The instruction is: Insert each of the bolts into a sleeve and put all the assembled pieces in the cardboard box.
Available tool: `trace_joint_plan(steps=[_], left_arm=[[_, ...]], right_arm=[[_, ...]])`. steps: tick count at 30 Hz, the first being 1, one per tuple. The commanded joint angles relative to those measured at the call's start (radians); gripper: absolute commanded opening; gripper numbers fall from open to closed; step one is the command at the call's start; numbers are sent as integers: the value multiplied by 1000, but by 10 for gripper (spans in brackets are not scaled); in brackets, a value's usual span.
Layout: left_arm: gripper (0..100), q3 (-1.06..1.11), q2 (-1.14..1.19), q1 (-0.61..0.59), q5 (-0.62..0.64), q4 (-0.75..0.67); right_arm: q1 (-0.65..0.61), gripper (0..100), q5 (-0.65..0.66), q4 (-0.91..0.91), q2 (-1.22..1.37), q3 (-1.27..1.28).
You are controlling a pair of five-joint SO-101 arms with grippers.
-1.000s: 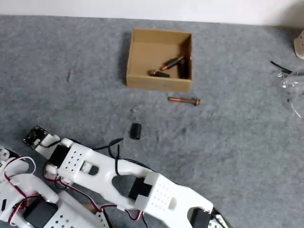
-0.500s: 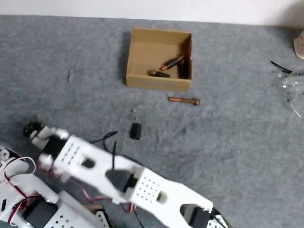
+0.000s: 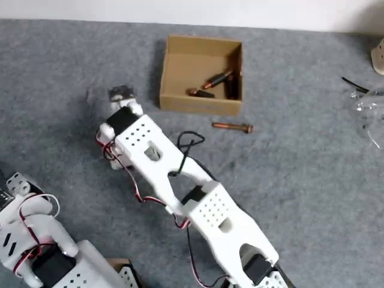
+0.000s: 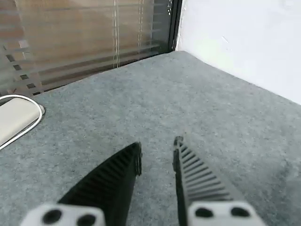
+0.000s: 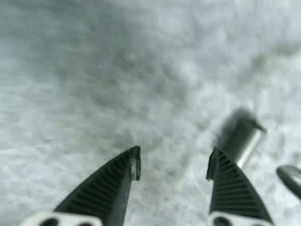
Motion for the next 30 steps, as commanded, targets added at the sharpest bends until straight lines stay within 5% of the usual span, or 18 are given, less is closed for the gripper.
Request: trace_joint_plan(steps=[1, 12, 30], left_arm=[[119, 22, -13, 67, 6, 2], [116, 113, -13, 182, 3, 2], [116, 128, -13, 179, 3, 2]], right_arm=[[18, 216, -34, 21, -117, 120], [199, 216, -32, 19, -134, 185], [160, 170, -12, -38, 35, 231]])
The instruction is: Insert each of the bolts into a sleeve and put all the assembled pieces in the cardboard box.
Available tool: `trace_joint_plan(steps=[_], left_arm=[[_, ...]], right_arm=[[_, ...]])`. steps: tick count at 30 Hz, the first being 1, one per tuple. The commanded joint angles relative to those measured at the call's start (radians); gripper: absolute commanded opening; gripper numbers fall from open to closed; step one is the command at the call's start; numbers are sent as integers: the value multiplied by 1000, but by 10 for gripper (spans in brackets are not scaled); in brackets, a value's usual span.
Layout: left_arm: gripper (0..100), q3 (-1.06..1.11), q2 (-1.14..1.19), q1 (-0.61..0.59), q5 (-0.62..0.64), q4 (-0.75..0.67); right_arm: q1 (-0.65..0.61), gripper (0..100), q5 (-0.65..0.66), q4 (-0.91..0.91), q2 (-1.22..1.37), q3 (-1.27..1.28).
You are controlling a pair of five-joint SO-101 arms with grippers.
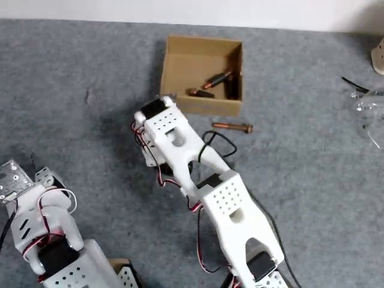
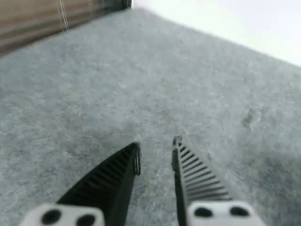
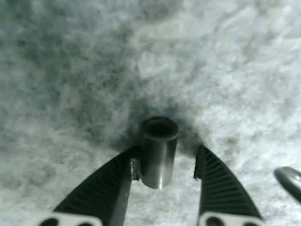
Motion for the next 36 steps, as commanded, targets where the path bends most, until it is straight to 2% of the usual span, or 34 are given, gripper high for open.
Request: trace_joint_plan(steps=[1, 6, 10, 15, 26, 29, 36], left_arm=[[116, -8, -13, 4, 3, 2], [116, -8, -13, 5, 3, 2], [116, -7, -13, 7, 3, 2], [116, 16, -13, 8, 3, 0], [116, 48, -13, 12, 3, -29], [116, 76, -13, 44, 3, -61], [116, 101, -13, 113, 2, -71]], right_arm=[[-22, 170, 3, -15, 22, -10], [-15, 158, 11, -15, 79, -10], [-7, 2, 15, -16, 107, -10], [7, 3, 91, -12, 91, -24], [96, 4, 100, 44, -140, -203], [104, 4, 150, 45, -231, -203], [116, 4, 158, 45, -424, -203]])
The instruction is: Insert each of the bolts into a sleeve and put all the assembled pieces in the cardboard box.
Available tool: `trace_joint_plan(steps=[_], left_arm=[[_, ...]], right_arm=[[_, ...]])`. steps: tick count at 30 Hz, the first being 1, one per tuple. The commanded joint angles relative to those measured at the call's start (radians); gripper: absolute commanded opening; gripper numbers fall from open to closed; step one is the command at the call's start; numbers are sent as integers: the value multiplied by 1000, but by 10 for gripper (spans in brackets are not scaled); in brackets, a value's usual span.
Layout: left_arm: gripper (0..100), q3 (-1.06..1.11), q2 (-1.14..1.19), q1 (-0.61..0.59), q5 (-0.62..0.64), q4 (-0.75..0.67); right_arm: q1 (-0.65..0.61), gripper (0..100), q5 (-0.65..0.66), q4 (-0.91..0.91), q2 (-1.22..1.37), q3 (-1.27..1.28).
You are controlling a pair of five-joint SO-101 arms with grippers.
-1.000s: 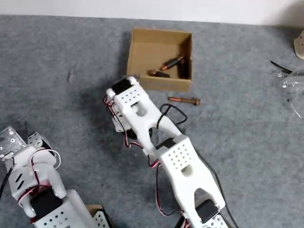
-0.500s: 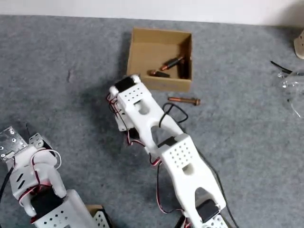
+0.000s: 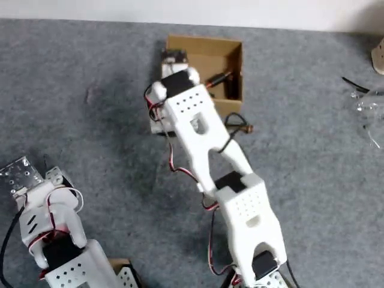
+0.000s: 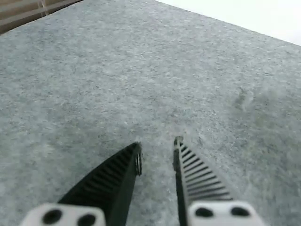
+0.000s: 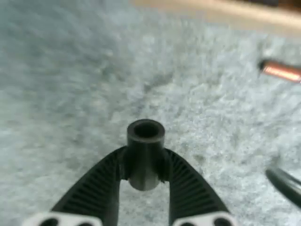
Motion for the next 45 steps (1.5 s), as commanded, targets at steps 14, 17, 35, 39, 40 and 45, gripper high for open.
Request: trace_joint_plan(steps=[14, 17, 35, 39, 40, 45], left_arm=[[117, 5, -13, 70, 0, -23], [117, 5, -13, 70, 0, -23], [116, 51, -13, 189, -173, -69], [116, 61, -13, 188, -172, -87], [116, 61, -13, 188, -172, -86], [116, 61, -13, 189, -172, -86]], right_arm=[[104, 4, 127, 18, -634, 269], [171, 4, 150, 18, -751, 358], [367, 4, 212, -245, -1409, 1141], [455, 4, 218, -414, -1552, 1391], [476, 4, 218, -444, -1590, 1446], [538, 4, 218, -576, -1801, 1702]])
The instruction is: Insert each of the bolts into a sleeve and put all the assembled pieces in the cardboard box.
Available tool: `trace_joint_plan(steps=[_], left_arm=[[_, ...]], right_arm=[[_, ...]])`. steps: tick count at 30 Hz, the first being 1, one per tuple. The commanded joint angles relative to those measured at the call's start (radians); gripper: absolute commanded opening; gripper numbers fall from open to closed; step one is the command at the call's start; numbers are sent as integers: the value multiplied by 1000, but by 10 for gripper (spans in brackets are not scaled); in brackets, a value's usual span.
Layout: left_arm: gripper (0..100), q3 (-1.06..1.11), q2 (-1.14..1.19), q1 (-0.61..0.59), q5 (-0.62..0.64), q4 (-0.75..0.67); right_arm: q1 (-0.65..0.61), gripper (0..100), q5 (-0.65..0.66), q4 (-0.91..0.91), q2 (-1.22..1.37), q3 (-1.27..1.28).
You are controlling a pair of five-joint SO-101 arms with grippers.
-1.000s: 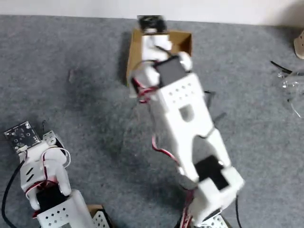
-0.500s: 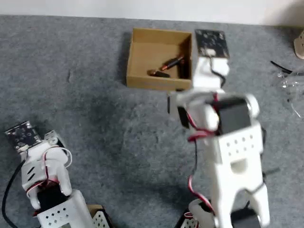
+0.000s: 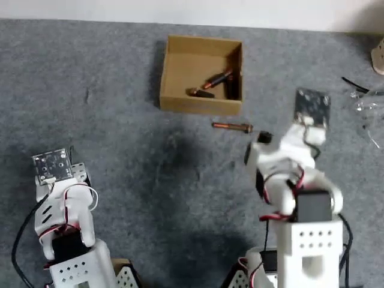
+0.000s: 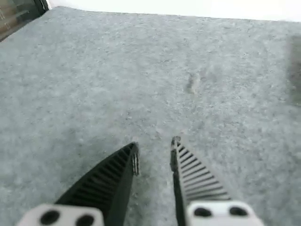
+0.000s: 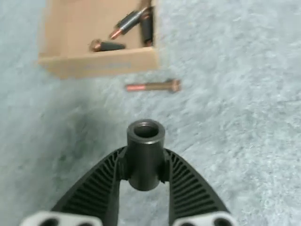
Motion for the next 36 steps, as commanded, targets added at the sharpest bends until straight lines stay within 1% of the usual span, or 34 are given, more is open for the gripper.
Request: trace_joint_plan(steps=[1, 7, 12, 16, 19, 24, 27, 31, 36], left_arm=[[116, 5, -15, 12, -5, -20], [116, 5, -15, 18, -5, -17], [117, 24, -15, 128, -9, -15], [116, 24, -15, 142, -64, -15], [116, 24, -15, 151, -69, -15], [116, 24, -15, 228, -71, -5], [117, 24, -15, 243, -81, 14], [116, 24, -15, 277, -173, 18], [116, 16, -15, 318, -198, 64]], right_arm=[[27, 4, 14, -117, -168, 163], [30, 4, 15, -199, -358, 375], [33, 4, 48, -240, -443, 509], [33, 4, 55, -246, -522, 613], [33, 4, 55, -245, -616, 676], [33, 4, 55, -239, -780, 802], [33, 4, 55, -239, -776, 846], [33, 4, 55, -245, -777, 857], [33, 4, 57, -266, -777, 895]])
